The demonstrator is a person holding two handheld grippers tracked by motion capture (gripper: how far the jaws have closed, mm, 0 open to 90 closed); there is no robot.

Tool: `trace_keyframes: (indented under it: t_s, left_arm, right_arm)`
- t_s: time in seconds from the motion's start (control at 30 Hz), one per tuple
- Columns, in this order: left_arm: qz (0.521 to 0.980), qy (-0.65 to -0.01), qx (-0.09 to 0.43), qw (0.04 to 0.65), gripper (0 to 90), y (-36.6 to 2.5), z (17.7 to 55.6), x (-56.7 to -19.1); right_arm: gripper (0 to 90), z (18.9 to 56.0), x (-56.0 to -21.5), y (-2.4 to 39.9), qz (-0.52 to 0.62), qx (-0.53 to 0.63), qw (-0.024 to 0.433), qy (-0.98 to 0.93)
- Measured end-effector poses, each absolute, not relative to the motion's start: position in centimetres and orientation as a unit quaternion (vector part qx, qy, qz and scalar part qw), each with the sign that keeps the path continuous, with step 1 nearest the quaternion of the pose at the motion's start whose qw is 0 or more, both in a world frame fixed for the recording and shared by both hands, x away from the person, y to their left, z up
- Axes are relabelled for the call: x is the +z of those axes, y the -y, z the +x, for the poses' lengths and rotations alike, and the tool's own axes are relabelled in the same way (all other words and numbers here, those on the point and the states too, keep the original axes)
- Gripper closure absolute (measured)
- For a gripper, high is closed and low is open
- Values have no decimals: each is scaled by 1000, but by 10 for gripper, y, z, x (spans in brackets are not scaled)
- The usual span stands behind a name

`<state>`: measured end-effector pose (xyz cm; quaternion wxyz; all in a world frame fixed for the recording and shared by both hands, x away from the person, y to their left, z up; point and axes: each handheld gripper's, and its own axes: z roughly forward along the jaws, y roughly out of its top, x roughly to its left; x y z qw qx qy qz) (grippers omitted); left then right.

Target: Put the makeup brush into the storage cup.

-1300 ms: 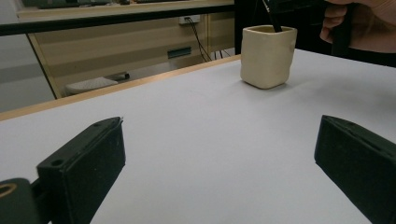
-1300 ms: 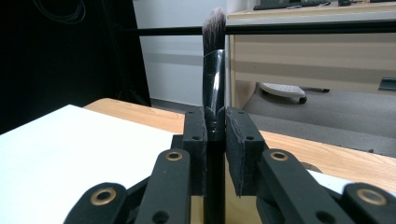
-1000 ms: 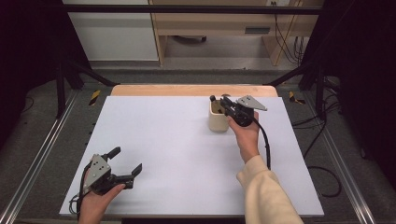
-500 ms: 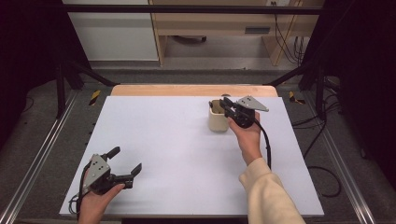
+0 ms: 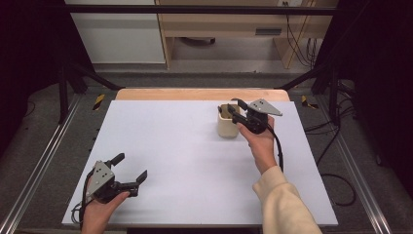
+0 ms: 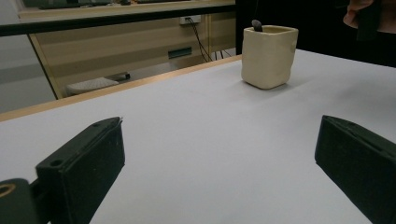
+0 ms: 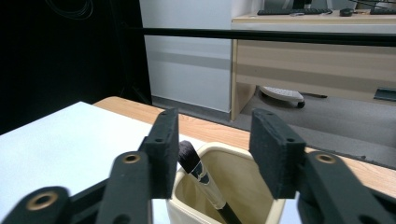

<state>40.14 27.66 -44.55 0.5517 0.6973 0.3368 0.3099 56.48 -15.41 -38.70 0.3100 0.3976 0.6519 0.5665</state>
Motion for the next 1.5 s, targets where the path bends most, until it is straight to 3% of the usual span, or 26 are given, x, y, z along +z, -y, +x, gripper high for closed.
trace_keyframes:
  t_s: [0.47,0.6,0.73,1.5]
  left_arm:
    - [697,-339,310,550,12,-278,402,-446]
    - [695,-341,310,551,11,-278,402,-446]
    - [693,-343,310,553,11,-279,402,-446]
    - [689,-346,311,556,9,-281,402,-445]
  right_arm:
    - [190,560,-383,152,400,572,270,-663]
    - [103,557,-381,151,400,561,279,-669]
    - [69,553,-378,150,394,564,284,-668]
    - [68,534,-374,136,368,552,297,-686]
